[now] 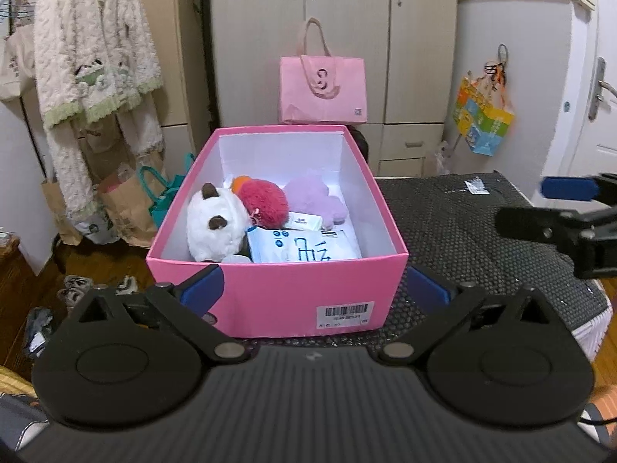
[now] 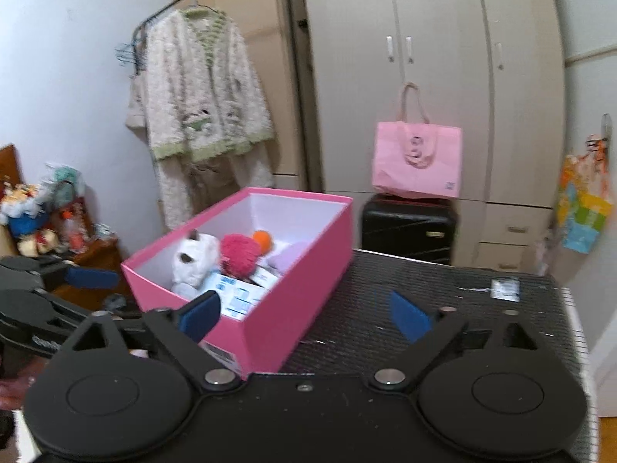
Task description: Organize soft objects
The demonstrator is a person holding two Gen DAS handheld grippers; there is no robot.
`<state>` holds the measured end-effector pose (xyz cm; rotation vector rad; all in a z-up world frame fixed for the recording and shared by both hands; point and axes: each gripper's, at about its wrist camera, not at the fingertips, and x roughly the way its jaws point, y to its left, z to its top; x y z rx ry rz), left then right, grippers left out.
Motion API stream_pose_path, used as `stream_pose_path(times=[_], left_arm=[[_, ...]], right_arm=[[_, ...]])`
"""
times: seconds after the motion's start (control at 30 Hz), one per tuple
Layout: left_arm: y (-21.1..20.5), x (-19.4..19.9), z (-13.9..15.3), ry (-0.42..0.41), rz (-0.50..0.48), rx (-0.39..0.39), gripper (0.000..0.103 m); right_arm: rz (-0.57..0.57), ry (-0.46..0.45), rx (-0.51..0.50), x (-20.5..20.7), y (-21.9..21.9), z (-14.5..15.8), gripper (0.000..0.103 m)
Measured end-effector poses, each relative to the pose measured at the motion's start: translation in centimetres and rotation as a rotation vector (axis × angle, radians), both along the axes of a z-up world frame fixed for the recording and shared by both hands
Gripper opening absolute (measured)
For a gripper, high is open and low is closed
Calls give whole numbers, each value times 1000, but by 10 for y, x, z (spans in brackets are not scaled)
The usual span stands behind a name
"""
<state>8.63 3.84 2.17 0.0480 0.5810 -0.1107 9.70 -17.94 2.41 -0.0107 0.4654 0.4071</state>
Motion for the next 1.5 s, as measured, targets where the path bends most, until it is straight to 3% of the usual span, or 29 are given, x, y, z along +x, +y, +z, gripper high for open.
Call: stream_pose_path(times=[0.23,0.33,0.6,0.9,1.5], left_arm=[[-6,-8,4,-5,19,14,103],[-9,-14,4,-27,27,0,103],[-22,-33,4,-85,21,3,103],[-31,-49,-3,-137,53,14,103],[-32,-66,-11,-179,69,39,103]], right_arm=[[-209,28,-102,-15,-7,-2,102],[-250,36,-62,-24,-22,1,102],[-298,36,-58,-45,-33,-1,102],[-311,-16,-128,-71,-29,-5,102],[-351,-79,-137,-98,-25,-5,102]])
